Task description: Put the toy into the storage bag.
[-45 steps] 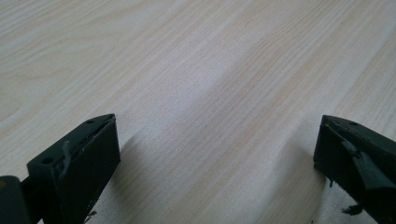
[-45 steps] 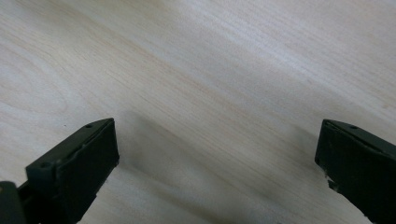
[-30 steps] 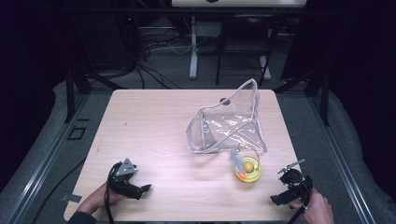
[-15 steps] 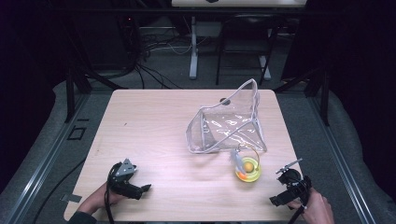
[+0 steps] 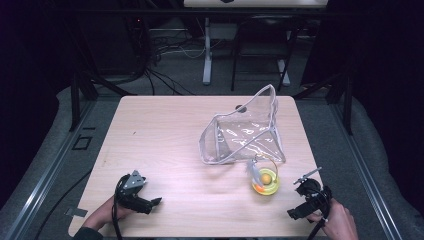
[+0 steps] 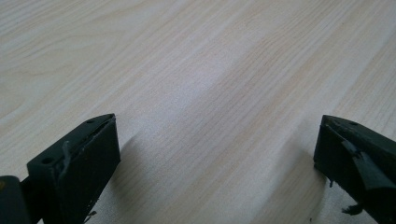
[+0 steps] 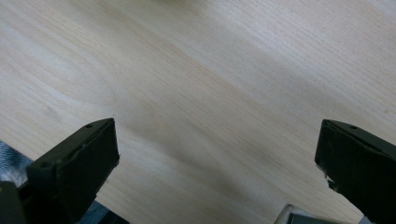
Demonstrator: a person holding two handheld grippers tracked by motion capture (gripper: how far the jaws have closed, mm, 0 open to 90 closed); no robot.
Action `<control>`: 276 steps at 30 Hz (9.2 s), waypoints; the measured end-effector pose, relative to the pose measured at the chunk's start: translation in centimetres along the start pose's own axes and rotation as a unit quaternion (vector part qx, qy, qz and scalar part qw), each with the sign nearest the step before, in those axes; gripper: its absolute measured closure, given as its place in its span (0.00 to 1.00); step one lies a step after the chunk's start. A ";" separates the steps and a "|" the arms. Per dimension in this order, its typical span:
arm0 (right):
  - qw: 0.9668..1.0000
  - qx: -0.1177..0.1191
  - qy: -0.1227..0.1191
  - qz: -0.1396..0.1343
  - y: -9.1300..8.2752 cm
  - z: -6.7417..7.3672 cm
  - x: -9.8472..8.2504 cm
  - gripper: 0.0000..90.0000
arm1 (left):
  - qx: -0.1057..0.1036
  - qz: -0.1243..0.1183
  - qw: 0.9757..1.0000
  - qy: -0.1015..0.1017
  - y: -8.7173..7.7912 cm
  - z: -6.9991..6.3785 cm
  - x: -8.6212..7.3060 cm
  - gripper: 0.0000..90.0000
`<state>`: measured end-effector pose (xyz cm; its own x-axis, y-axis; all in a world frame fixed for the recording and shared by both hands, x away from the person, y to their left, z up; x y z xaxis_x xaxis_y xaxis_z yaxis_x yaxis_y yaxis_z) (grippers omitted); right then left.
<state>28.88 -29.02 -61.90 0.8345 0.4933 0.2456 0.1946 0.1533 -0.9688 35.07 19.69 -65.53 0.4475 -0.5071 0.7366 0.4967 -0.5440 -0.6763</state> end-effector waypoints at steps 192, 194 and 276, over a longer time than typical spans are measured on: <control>0.980 -0.057 -0.191 -0.021 -24.2 4.2 18.8 0.98 | -0.005 0.003 1.000 -0.003 0.0 -0.1 0.0 0.00; 0.980 -0.056 -0.192 -0.021 -24.2 4.2 18.8 0.98 | -0.005 0.002 1.000 -0.004 0.0 -0.1 0.0 0.00; 0.978 -0.102 -0.179 -0.042 -29.9 5.3 29.4 0.97 | -0.006 0.003 1.000 0.000 -0.1 -0.2 0.0 0.00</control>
<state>44.84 -14.60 -25.53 0.5849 0.7594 0.2849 0.3839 0.0502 -0.9220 34.89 19.66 -65.51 0.4500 -0.5103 0.7329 0.4848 -0.5496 -0.6804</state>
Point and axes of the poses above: each handheld gripper's, and its own axes: y roughly forward along the jaws, x roughly out of its top, z roughly to its left, the point moved 9 cm from there along y, roughly forward along the jaws, and after that the axes turned 2 degrees about -z, right-handed, at the moved point
